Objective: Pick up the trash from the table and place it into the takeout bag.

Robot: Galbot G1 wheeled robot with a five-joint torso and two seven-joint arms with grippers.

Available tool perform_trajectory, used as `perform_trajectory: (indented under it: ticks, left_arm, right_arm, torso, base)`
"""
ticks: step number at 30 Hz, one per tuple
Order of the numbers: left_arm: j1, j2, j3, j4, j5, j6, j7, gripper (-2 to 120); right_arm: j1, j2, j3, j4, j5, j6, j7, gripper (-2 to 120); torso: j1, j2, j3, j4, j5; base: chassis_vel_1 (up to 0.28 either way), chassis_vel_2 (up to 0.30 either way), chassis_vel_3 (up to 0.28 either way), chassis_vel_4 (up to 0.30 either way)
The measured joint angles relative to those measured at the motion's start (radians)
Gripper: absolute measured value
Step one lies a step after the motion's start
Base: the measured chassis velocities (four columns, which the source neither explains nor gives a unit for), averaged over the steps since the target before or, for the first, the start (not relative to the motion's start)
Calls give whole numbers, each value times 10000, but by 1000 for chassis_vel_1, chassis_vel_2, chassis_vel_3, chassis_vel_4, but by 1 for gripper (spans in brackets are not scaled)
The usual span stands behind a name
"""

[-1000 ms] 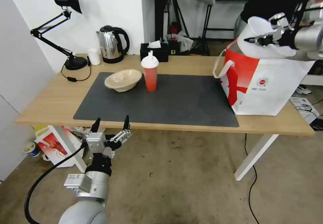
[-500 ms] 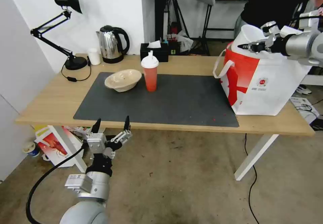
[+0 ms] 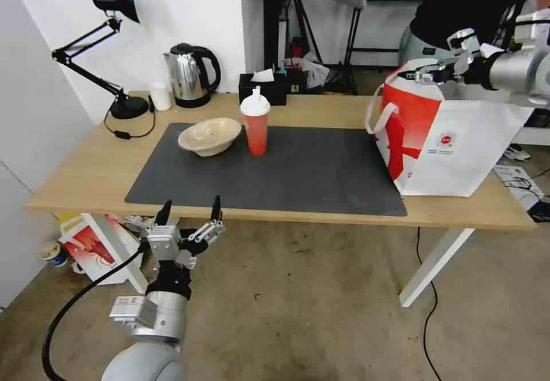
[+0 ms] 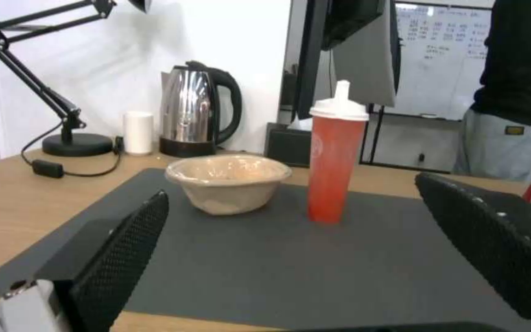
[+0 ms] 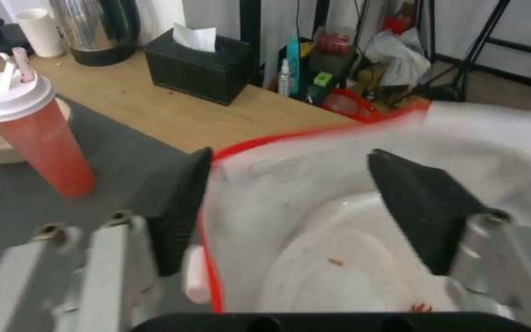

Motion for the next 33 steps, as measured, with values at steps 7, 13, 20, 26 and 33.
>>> perform_trajectory:
  ticks: [7, 13, 20, 26, 33]
  left_arm:
    - [11, -9, -12, -14, -4, 0, -4, 100]
    - [-10, -15, 6, -15, 0, 7, -4, 100]
    - [-22, -20, -29, -19, 2, 13, -4, 100]
    - [27, -94, -88, -43, 5, 16, -1, 99]
    - [82, -100, -325, -89, 1, 10, 1, 99]
  right_arm:
    - [-23, -192, 72, 252, -14, 1, 73, 96]
    - [-13, -280, 46, 279, -318, 1, 75, 100]
    - [-89, -199, 235, 293, -370, 1, 83, 100]
    - [-953, -59, 1736, 950, 453, 1136, 1206, 100]
    - [-2357, -170, 2718, 3269, 2575, 4656, 4331, 100]
  torso:
    - [0, 0, 0, -1, 0]
    - [0, 0, 0, -3, 0]
    - [1, 0, 0, 0, 1]
    - [-1, 0, -1, -5, -2]
    - [0, 0, 0, 3, -3]
  base:
    - [0, 0, 0, 0]
    - [0, 0, 0, 0]
    - [0, 0, 0, 0]
    - [0, 0, 0, 0]
    - [0, 0, 0, 0]
